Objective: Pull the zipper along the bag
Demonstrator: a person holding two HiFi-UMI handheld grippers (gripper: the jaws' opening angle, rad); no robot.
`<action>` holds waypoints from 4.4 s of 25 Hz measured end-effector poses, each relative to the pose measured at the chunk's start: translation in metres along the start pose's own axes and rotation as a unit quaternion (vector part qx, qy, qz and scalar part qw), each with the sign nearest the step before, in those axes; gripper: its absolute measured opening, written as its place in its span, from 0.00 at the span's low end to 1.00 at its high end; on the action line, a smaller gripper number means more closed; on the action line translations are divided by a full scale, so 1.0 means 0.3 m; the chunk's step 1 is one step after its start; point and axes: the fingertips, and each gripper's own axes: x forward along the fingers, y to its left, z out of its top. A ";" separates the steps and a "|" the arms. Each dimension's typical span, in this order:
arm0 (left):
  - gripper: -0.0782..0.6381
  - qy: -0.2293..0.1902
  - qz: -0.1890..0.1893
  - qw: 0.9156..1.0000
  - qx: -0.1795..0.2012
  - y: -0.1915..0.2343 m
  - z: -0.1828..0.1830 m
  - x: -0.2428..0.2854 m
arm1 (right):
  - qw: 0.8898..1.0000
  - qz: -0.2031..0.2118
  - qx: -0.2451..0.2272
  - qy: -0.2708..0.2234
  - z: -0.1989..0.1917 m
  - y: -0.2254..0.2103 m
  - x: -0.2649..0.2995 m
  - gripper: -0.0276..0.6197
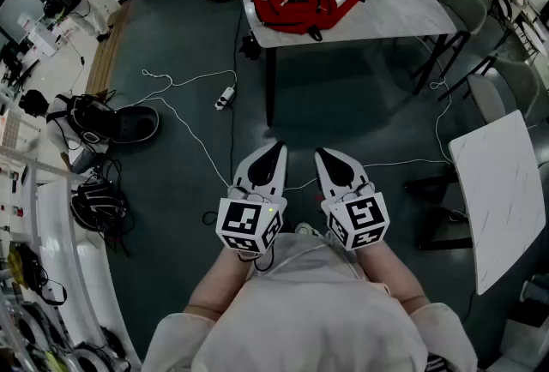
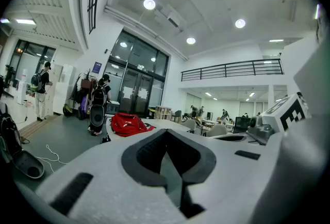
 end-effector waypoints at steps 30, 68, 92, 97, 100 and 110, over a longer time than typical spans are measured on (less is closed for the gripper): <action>0.14 0.030 0.020 0.999 0.021 0.268 -0.019 0.247 | 0.996 -0.017 0.080 0.023 -0.030 -0.171 0.323 0.09; 0.14 0.206 -0.026 0.977 -0.039 1.425 -0.143 1.156 | 0.966 -0.102 0.162 0.175 -0.013 -0.539 1.661 0.09; 0.30 0.382 -0.049 0.922 0.033 1.461 -0.562 1.636 | 0.923 -0.014 0.152 0.352 -0.362 -0.892 2.015 0.09; 0.30 0.417 -0.104 0.894 0.123 1.449 -0.623 1.669 | 0.904 -0.030 0.199 0.378 -0.411 -0.913 2.038 0.09; 0.30 0.425 -0.128 0.880 0.167 1.439 -0.627 1.673 | 0.896 -0.026 0.202 0.394 -0.418 -0.915 2.044 0.09; 0.20 0.457 -0.194 0.855 0.152 1.402 -0.646 1.665 | 0.895 -0.064 0.194 0.397 -0.420 -0.919 2.048 0.09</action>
